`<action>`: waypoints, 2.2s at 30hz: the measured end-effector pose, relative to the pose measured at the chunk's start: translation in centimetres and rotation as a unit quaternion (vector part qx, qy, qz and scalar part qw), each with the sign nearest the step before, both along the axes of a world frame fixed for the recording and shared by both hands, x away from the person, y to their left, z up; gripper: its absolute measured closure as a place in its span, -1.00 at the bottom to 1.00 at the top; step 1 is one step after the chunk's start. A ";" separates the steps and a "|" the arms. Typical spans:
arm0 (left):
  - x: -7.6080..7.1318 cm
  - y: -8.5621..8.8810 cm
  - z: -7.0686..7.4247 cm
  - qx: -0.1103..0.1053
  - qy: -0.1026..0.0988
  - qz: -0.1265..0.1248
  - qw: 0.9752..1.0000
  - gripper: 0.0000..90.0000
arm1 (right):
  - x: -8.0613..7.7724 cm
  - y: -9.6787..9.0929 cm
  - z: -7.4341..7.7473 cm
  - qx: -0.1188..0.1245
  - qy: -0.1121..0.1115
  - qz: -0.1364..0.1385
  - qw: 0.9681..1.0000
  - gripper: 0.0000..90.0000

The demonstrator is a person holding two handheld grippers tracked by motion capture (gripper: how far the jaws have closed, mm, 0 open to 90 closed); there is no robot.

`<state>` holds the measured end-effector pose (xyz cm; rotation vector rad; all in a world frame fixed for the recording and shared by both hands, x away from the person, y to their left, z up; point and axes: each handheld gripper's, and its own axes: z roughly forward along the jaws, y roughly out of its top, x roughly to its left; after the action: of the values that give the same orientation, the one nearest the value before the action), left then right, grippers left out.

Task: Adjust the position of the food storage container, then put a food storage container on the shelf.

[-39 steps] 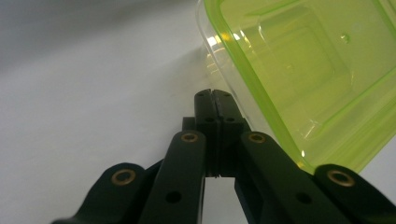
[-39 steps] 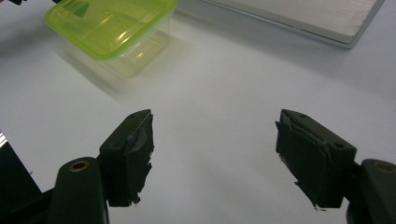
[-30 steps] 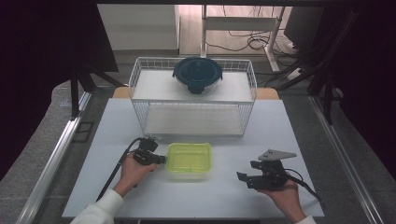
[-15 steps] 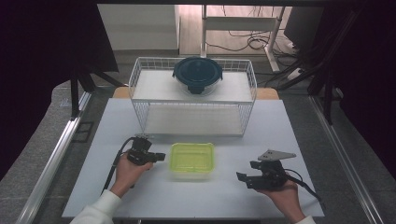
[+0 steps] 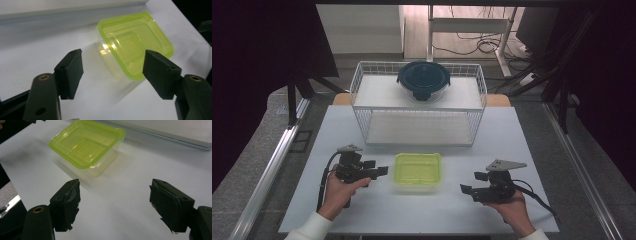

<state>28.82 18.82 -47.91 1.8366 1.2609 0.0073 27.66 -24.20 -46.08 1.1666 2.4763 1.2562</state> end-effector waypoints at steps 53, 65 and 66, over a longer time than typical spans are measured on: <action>4.1 -2.4 -3.8 -0.096 0.123 -0.029 0.987 0.09 | 8.0 6.5 -4.1 0.089 0.170 -0.025 0.981 0.06; 3.7 -2.2 -3.8 -0.121 0.133 -0.014 0.984 0.71 | 7.6 6.6 -4.1 0.098 0.186 -0.031 0.977 0.59; 3.6 -2.2 -3.7 -0.122 0.131 -0.016 0.984 0.72 | 7.5 6.5 -3.9 0.101 0.183 -0.032 0.977 0.62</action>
<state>32.42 16.63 -51.66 1.6811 1.3462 -0.4020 35.21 -17.68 -49.99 1.6493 2.5737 1.4115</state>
